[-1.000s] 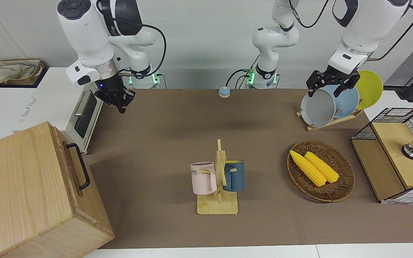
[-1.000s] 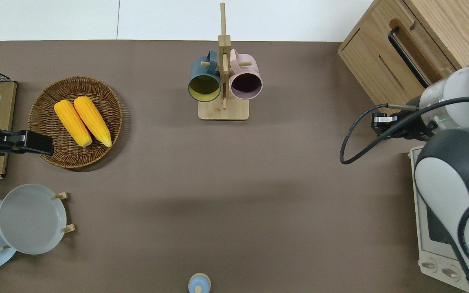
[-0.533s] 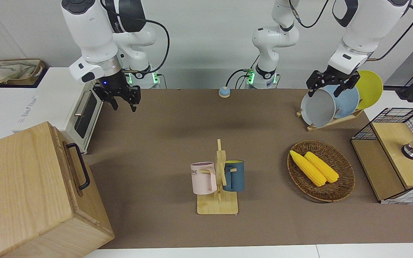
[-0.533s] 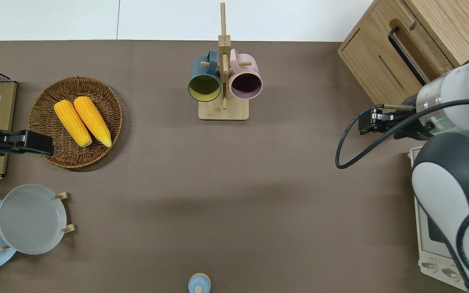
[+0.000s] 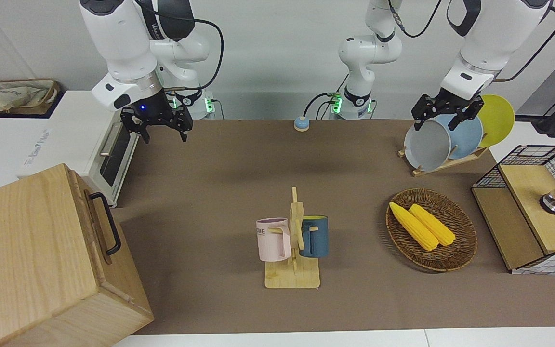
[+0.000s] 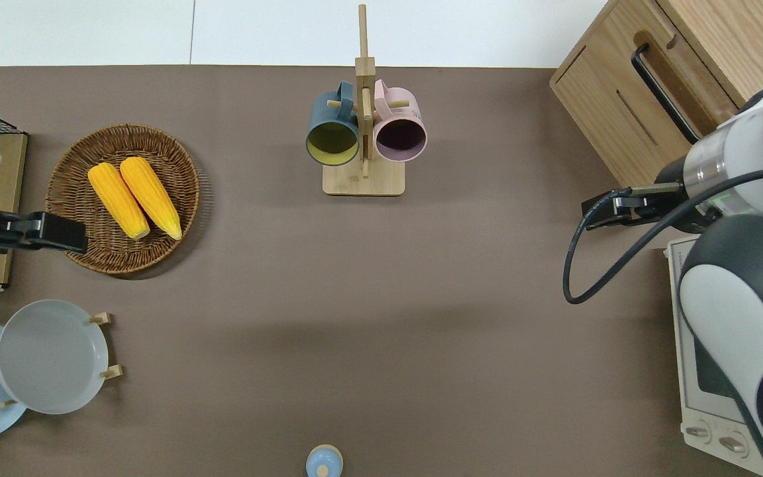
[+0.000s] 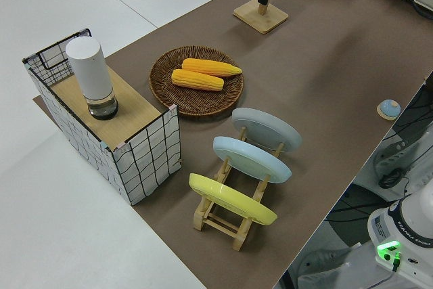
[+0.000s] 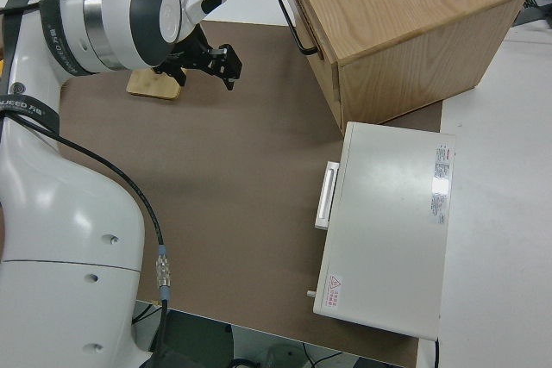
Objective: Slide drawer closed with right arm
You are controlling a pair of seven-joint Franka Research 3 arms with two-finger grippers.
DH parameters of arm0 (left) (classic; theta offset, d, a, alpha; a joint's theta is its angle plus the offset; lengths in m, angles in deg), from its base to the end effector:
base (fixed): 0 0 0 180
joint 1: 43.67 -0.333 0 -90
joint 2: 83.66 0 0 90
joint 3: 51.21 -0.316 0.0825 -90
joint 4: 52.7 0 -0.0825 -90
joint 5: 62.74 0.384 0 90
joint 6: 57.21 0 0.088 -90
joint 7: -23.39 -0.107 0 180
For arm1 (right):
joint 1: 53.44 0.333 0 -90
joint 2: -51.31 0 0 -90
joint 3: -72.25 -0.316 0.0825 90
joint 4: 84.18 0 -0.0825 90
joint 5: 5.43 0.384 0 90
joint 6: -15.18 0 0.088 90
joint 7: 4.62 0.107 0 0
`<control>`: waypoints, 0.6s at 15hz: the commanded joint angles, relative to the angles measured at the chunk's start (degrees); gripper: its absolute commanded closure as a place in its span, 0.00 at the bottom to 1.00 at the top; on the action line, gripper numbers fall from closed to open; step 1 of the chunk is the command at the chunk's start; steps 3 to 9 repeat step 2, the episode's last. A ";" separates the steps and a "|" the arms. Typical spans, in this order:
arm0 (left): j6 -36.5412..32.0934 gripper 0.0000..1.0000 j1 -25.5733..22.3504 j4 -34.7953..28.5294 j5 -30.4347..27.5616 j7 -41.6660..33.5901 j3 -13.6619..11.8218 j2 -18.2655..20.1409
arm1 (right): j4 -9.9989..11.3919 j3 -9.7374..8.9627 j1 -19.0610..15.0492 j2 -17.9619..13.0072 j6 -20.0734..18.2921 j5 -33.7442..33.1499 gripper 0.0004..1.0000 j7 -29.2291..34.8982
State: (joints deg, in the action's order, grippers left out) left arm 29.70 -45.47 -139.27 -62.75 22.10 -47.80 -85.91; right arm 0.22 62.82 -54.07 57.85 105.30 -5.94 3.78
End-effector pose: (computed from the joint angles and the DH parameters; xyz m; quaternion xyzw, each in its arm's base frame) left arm 0.5612 -0.0151 0.6261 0.9995 -0.0253 -0.0166 0.0012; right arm 0.5834 0.0836 0.6063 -1.0000 -0.0031 0.0070 0.0039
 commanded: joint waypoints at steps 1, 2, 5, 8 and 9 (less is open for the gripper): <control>-1.13 0.01 -0.22 1.49 0.98 -0.55 0.37 -0.65 | -1.08 -0.15 -0.16 0.23 -1.35 -1.50 0.01 -2.16; -1.13 0.01 -0.22 1.40 0.98 -0.55 0.37 -0.65 | -1.08 -0.15 -0.07 0.23 -1.35 -1.68 0.01 -2.07; -1.13 0.01 -0.22 1.40 0.98 -0.55 0.37 -0.65 | -1.08 -0.15 -0.07 0.23 -1.35 -1.68 0.01 -2.07; -1.13 0.01 -0.22 1.40 0.98 -0.55 0.37 -0.65 | -1.08 -0.15 -0.07 0.23 -1.35 -1.68 0.01 -2.07; -1.13 0.01 -0.22 1.40 0.98 -0.55 0.37 -0.65 | -1.08 -0.15 -0.07 0.23 -1.35 -1.68 0.01 -2.07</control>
